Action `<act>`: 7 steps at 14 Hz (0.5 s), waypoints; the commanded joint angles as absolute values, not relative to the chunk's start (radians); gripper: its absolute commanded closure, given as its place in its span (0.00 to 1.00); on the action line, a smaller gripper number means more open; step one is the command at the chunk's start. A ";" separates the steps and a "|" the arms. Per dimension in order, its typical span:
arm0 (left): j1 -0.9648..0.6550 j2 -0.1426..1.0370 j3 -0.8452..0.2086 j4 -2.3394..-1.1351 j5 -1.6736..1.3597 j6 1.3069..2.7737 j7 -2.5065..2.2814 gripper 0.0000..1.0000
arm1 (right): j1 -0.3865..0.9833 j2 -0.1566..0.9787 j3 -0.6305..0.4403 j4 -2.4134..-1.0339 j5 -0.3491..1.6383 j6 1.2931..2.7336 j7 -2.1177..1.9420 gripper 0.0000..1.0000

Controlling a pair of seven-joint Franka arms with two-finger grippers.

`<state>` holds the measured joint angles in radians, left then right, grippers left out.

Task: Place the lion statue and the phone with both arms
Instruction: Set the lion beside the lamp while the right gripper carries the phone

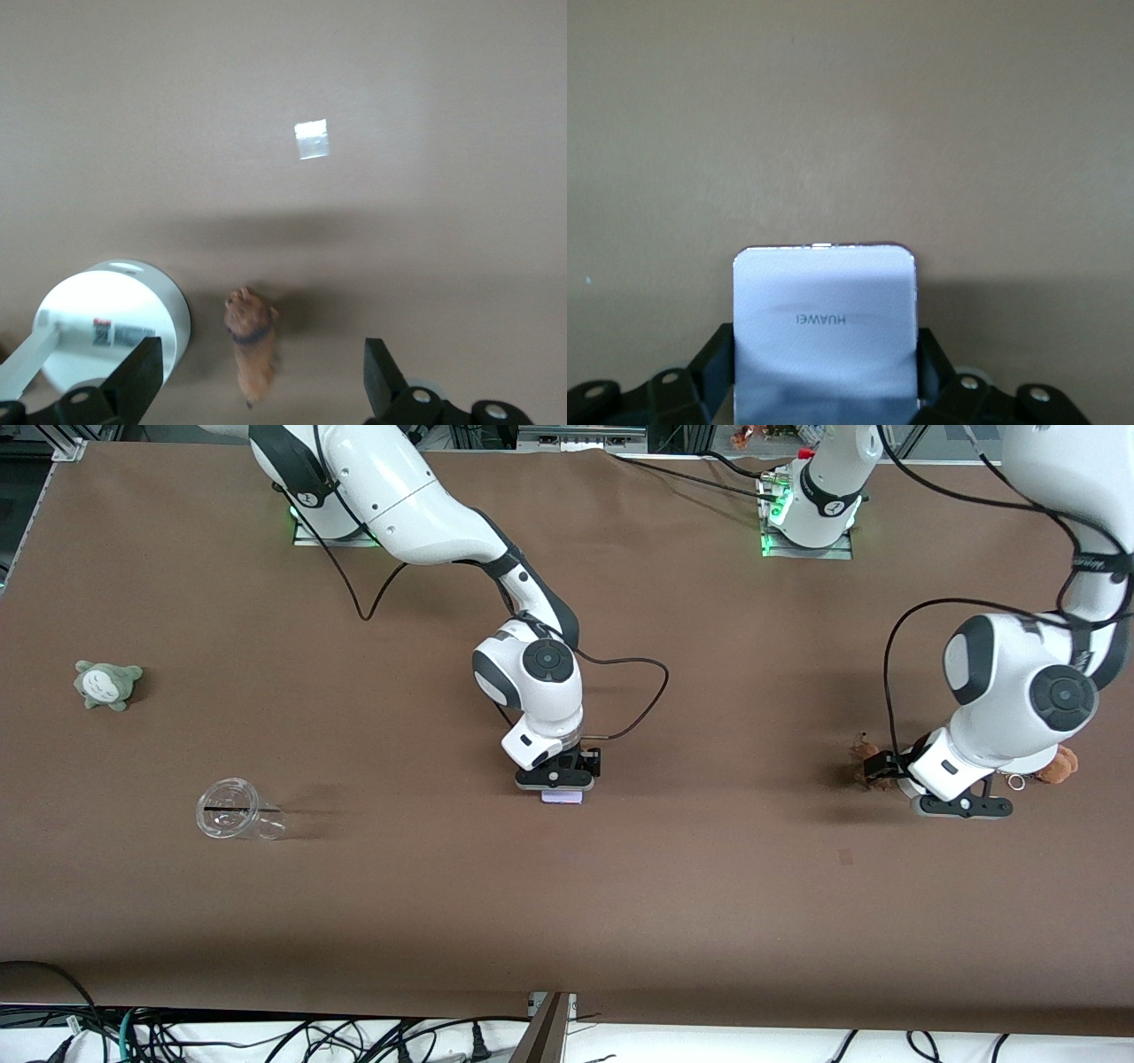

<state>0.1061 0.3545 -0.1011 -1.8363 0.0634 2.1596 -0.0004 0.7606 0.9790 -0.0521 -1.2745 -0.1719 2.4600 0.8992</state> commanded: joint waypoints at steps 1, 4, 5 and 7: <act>0.109 0.334 -0.135 -1.664 0.075 1.946 -0.061 0.00 | 0.703 0.922 -0.048 -1.262 -0.179 2.370 0.824 0.40; 0.109 0.336 -0.152 -1.459 0.075 1.763 -0.100 0.00 | 0.643 0.862 -0.043 -1.269 -0.137 2.284 0.712 0.40; 0.109 0.336 -0.153 -1.401 0.074 1.705 -0.100 0.00 | 0.621 0.845 -0.044 -1.281 -0.108 2.277 0.659 0.40; 0.109 0.336 -0.156 -1.298 0.074 1.603 -0.100 0.00 | 0.566 0.818 -0.049 -1.293 -0.065 2.238 0.573 0.40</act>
<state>0.1051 0.3116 -0.1477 -1.4249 0.0634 1.7076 -0.0854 0.6162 0.8665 -0.0621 -1.2536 -0.1040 2.2730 0.6563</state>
